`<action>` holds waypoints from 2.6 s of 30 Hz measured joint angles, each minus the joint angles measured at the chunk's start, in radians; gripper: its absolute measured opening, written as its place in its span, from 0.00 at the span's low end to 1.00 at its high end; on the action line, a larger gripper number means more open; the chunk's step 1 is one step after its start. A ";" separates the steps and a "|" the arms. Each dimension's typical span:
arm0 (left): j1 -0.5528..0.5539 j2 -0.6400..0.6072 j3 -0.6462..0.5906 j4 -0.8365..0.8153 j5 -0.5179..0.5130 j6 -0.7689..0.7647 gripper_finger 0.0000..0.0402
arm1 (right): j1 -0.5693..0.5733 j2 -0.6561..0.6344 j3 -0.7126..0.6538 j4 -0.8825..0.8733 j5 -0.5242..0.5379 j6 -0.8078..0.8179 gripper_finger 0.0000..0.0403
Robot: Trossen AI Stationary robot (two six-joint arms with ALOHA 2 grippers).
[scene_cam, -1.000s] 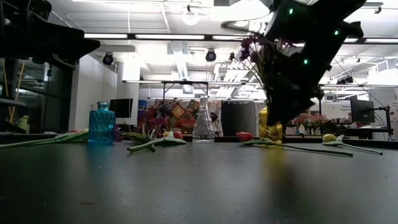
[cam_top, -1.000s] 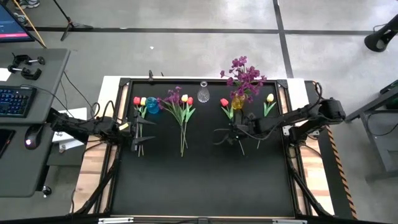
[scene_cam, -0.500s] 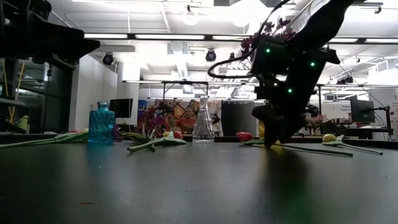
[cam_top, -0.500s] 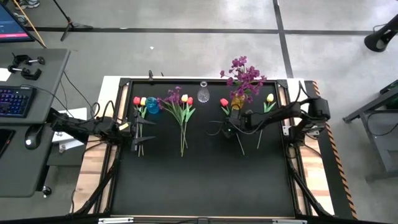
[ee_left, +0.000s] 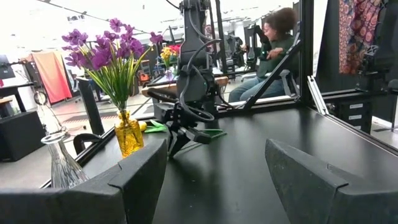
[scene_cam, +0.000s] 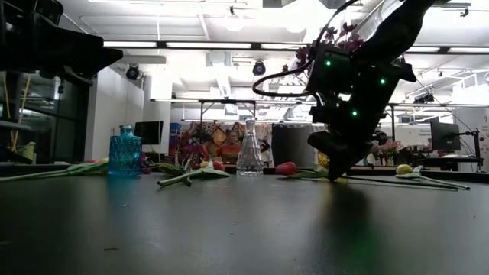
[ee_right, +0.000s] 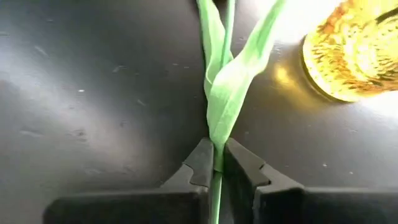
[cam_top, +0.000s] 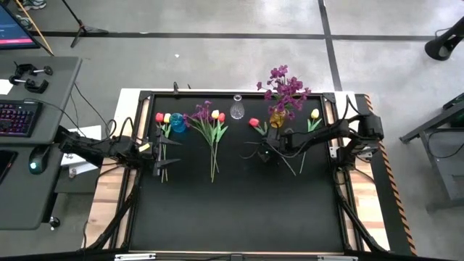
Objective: Sort flowers into vase by color
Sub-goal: Put the right pink flower into the transparent vase
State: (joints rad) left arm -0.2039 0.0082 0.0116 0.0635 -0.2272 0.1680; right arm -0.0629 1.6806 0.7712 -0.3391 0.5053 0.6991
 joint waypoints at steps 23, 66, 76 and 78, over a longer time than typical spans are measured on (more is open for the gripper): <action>0.000 0.000 0.000 0.000 0.000 0.000 0.65 | -0.023 0.002 0.000 1.686 -0.274 -0.875 0.00; 0.000 0.000 0.000 0.000 0.000 0.000 0.65 | -0.265 0.368 0.433 1.777 -0.015 -1.205 0.00; 0.000 0.000 0.000 0.000 0.000 0.000 0.65 | -0.282 0.368 0.433 1.732 0.058 -1.197 0.00; 0.000 0.000 0.000 0.000 0.000 0.000 0.65 | -0.277 0.368 0.433 1.724 0.064 -1.197 0.00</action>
State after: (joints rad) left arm -0.2039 0.0078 0.0116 0.0636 -0.2272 0.1680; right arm -0.3402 2.0483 1.2037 1.3846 0.5689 -0.4976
